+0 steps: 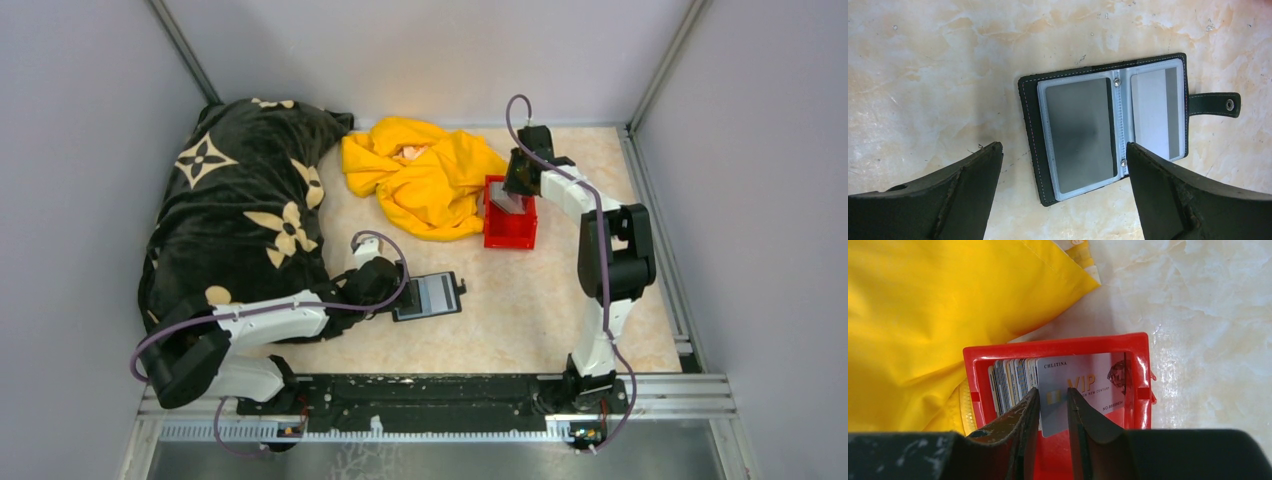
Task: Put the credit cards into the card holder
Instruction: Pick up the credit card from the storage box.
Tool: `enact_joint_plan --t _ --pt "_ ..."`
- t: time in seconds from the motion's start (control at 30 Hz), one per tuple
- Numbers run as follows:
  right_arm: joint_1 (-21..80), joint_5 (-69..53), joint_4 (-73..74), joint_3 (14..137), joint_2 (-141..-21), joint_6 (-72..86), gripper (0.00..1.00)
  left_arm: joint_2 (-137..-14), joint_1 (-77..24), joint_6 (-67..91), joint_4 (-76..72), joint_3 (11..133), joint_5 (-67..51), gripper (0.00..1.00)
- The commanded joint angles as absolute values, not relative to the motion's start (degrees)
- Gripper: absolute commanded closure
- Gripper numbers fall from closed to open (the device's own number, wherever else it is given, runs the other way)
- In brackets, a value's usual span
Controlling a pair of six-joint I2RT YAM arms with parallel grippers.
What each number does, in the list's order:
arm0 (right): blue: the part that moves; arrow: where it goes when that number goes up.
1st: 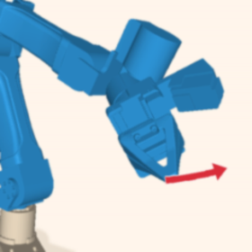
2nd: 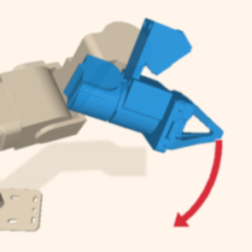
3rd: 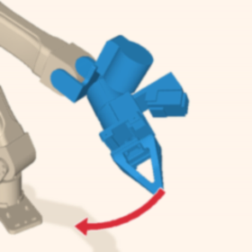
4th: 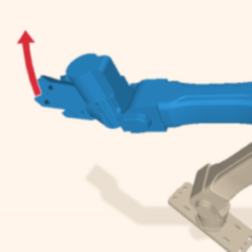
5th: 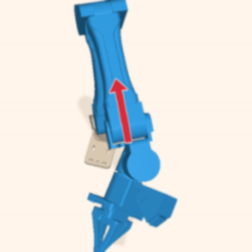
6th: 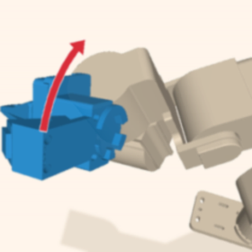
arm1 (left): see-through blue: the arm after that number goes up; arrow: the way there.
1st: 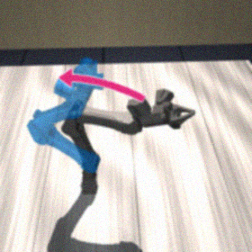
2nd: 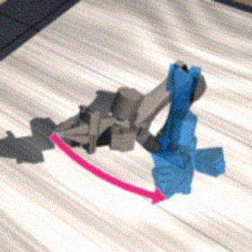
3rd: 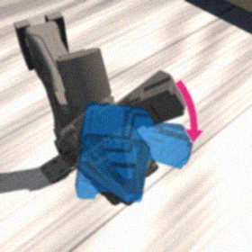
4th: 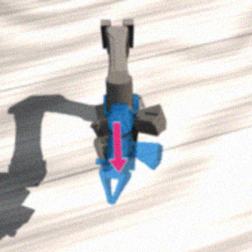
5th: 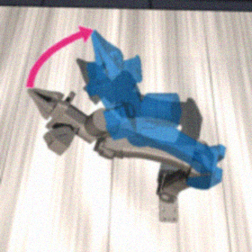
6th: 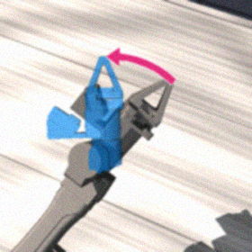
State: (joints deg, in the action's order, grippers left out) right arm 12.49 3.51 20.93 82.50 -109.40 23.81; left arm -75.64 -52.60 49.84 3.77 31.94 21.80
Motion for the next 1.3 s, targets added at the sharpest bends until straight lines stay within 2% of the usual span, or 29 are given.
enact_joint_plan --t 0.0,0.17,0.5,0.9,1.27 --pt "12.8 1.4 19.5 82.5 -106.9 24.6 0.74 -75.9 -52.3 49.3 2.3 32.5 21.1 0.02" --pt "13.3 1.3 20.2 83.5 -106.1 24.6 0.79 -76.0 -52.2 49.3 1.9 32.4 20.9 0.02" --pt "14.7 2.0 21.6 85.3 -104.8 24.5 0.81 -76.0 -52.3 49.4 1.4 32.3 20.6 0.02" --pt "15.4 2.1 22.3 85.8 -104.4 24.3 0.82 -76.2 -52.2 49.5 0.8 31.9 20.1 0.02" --pt "15.5 1.6 22.6 85.8 -104.8 24.0 0.77 -76.4 -52.2 49.5 0.5 31.7 19.9 0.02"
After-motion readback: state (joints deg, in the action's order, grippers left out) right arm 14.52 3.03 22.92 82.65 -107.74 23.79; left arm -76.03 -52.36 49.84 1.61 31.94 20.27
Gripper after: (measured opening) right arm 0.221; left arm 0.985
